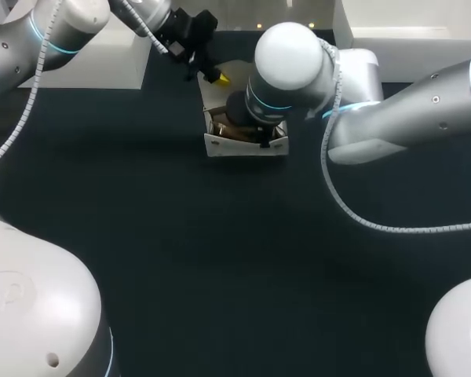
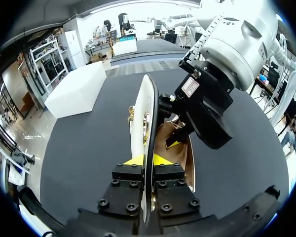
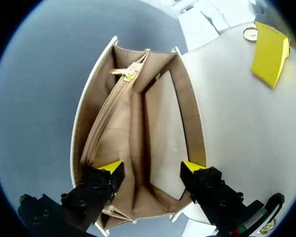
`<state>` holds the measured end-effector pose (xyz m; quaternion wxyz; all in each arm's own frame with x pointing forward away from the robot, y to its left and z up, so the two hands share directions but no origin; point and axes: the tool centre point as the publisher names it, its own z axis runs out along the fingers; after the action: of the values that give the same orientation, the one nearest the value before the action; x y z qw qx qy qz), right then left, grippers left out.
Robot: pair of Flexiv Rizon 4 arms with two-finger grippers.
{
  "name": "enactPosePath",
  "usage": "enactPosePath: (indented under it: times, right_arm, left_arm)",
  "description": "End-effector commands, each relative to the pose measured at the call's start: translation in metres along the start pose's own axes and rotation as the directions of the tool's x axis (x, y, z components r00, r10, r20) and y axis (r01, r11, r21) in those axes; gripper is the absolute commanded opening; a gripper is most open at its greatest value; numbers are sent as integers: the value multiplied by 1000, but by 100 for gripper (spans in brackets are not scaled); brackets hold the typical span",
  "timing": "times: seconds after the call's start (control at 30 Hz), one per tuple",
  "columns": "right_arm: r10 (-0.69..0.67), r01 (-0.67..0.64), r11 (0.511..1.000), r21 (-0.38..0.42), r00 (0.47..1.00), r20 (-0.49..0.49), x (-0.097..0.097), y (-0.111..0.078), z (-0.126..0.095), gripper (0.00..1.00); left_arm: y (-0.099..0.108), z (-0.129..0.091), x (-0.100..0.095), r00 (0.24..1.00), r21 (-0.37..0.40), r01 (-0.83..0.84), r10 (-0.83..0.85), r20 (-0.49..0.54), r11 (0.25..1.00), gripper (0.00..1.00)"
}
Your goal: Pick up the bag, open it, inspect its contents, close it, and place it on the opposite side
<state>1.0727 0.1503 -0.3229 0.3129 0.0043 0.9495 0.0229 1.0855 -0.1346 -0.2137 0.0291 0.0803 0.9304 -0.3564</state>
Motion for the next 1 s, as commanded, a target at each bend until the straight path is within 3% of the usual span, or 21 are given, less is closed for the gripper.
enactPosePath:
  times: [0.03, 0.63, 0.67, 0.77, 0.83, 1.0]
  right_arm:
    - [-1, 1, 1000, 1, 1000, -2, 0, 0, 1, 100]
    - [3, -3, 1000, -10, 1000, 7, -2, 1, -2, 100]
    - [4, -4, 1000, -13, 1000, 12, -3, 1, -3, 96]
    - [7, -6, 1000, -18, 999, 37, -6, 2, -10, 46]
    - [8, -6, 1000, -20, 998, 60, -9, 4, -18, 40]
    - [6, -3, 1000, -27, 992, 124, -16, 7, -40, 36]
  left_arm:
    - [1, 0, -1, 1000, 1, 0, 0, -1, 1000, 0]
    - [0, -2, 1, 1000, -1, -1, 1, 2, 1000, 0]
    - [-1, -3, 1, 1000, -2, -1, 1, 3, 1000, 0]
    - [-2, -5, 3, 1000, -14, 1, -1, 5, 1000, 0]
    - [-3, -7, 4, 1000, -23, 4, -4, 5, 1000, 0]
    - [-4, -9, 7, 1000, -36, 15, -15, 4, 999, 0]
